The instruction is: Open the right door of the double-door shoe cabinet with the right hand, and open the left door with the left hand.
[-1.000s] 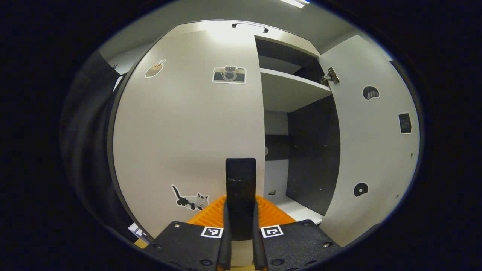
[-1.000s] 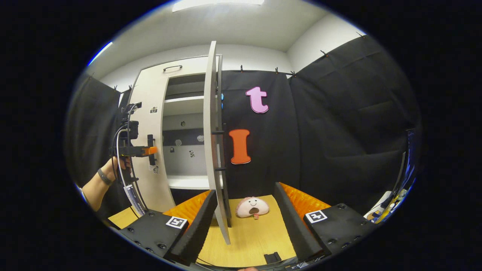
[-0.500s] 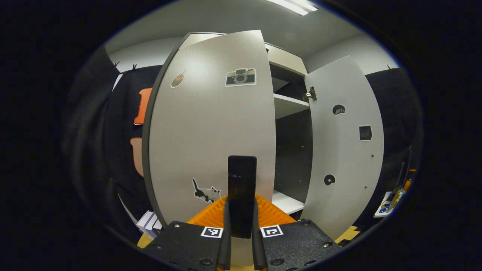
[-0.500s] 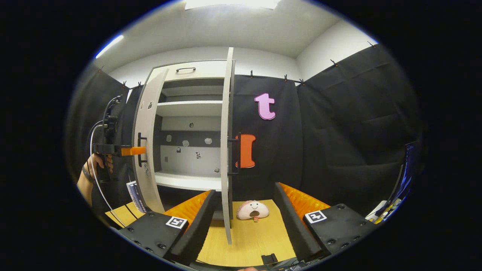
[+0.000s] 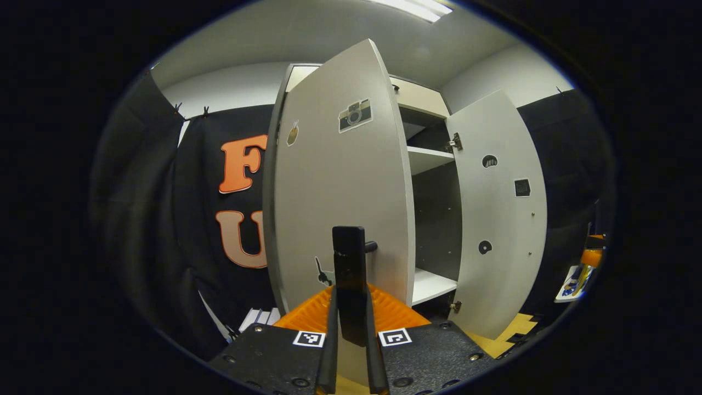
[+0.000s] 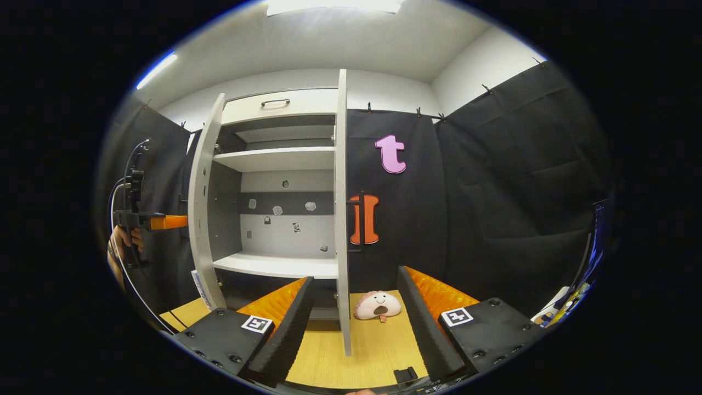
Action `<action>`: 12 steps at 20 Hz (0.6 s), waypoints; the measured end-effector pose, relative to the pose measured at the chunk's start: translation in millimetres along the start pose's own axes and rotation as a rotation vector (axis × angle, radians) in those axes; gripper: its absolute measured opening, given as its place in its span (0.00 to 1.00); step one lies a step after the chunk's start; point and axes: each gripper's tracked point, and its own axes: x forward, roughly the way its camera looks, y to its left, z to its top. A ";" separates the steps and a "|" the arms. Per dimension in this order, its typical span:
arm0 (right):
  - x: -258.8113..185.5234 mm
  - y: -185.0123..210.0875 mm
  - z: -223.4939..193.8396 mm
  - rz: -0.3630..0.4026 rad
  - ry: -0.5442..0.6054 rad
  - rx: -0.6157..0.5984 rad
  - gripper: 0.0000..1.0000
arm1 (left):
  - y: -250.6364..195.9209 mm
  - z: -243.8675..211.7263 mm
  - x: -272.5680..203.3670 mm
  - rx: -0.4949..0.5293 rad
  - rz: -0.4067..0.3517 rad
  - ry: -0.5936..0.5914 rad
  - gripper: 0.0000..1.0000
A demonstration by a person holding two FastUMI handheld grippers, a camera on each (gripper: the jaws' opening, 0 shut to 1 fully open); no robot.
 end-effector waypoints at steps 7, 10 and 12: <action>17.5 31.4 -0.7 0.057 -0.007 0.009 0.96 | 40.1 2.9 -20.2 0.017 0.034 -0.034 0.15; 22.4 38.6 -2.6 0.067 -0.006 0.013 0.96 | 55.7 3.3 -25.2 -0.007 0.017 -0.050 0.10; 23.6 41.2 -2.3 0.072 -0.004 0.019 0.96 | 61.5 4.1 -27.5 -0.044 -0.017 -0.059 0.09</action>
